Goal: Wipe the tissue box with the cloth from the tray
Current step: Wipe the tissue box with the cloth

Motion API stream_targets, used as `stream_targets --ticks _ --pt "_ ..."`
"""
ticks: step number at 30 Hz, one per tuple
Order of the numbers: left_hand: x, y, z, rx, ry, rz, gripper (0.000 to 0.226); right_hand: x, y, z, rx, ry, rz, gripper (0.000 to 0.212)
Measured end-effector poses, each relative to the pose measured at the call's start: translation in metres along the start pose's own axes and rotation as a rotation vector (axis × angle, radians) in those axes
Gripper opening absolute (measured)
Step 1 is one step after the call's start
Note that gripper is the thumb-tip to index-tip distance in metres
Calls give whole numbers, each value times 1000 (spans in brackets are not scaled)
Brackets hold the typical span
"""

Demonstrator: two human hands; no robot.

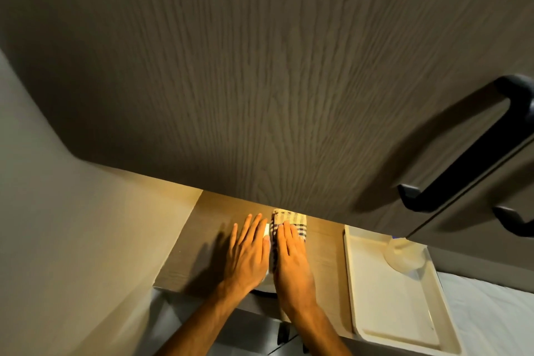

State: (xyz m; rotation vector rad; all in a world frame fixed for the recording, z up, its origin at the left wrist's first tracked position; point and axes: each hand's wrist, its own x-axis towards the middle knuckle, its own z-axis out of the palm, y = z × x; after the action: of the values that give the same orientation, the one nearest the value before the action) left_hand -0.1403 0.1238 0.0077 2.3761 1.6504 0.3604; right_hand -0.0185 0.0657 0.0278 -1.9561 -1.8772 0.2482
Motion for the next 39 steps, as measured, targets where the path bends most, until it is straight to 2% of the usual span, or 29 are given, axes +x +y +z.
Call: stream_targets --ticks 2,5,7,11,14,17,20,22,24,26,29,31,34,38,39 --pt "0 1 -2 -11 2 10 63 20 0 -10 -21 27 -58 63" --pt "0 4 -7 -46 41 10 68 41 3 -25 79 21 19 39" --pt "-1 5 -7 -65 43 -16 65 35 6 -27 54 71 -19 33" --pt "0 5 -5 -88 32 -62 58 -6 1 -12 139 114 17 54" --pt "2 4 -3 -90 25 -63 58 -16 -1 -6 116 -19 -8 63" --pt "3 3 0 -99 18 -47 59 2 2 -11 32 -76 60 74" --pt "4 3 0 -107 38 -38 59 16 -3 -24 237 -15 114 61" --pt "1 4 -1 -165 49 -47 58 10 -3 -24 346 -18 136 61" --pt "0 5 -3 -239 48 -57 57 -6 -4 -15 229 -42 111 64" --pt "0 6 -4 -271 43 -55 53 -19 -8 -2 -11 27 62 75" --pt "-2 1 -3 -153 -6 -5 55 -8 -18 2 -139 53 16 80" --pt "-3 -1 -2 -99 -15 20 60 9 -22 -1 -150 38 -10 75" --pt "-2 5 -6 -223 53 -34 54 28 -22 -16 -87 70 60 66" --pt "0 6 -6 -280 64 -80 50 2 -16 -20 175 39 123 70" --pt "0 6 -7 -300 70 -81 50 -11 -18 -16 158 46 104 71"
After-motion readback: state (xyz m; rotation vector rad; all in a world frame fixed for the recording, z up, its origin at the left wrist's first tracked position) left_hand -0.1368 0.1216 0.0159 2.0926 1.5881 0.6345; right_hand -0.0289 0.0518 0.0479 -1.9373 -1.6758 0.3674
